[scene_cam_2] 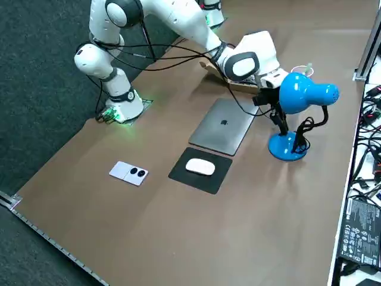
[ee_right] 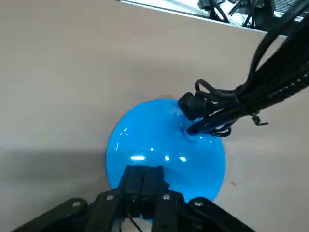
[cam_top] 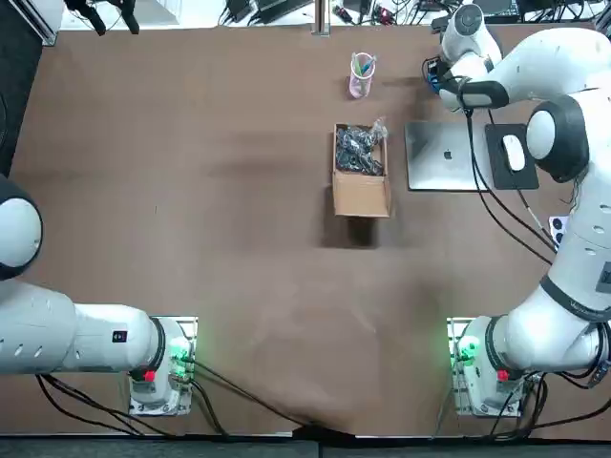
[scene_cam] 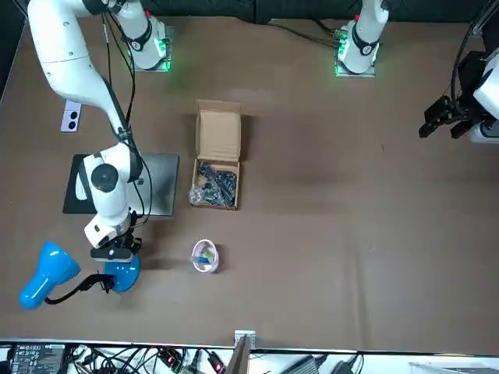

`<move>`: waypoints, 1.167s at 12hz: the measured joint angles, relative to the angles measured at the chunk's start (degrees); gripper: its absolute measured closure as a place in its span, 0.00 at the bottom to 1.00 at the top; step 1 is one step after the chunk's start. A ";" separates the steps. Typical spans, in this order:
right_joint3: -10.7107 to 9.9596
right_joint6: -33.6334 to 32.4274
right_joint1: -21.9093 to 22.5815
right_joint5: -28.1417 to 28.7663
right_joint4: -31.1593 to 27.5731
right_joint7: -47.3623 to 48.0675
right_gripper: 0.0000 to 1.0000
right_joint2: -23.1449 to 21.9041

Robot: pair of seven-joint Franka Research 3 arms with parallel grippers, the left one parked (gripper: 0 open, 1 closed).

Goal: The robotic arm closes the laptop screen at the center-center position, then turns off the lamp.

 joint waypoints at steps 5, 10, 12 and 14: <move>-0.05 -2.34 0.23 -0.29 0.92 -0.10 0.98 -0.40; 0.41 -9.87 1.89 -0.29 1.54 0.07 0.98 -3.98; 0.57 -13.23 2.87 -0.29 1.53 0.08 0.98 -6.08; 0.71 -16.26 3.48 -0.28 1.21 0.09 0.98 -8.39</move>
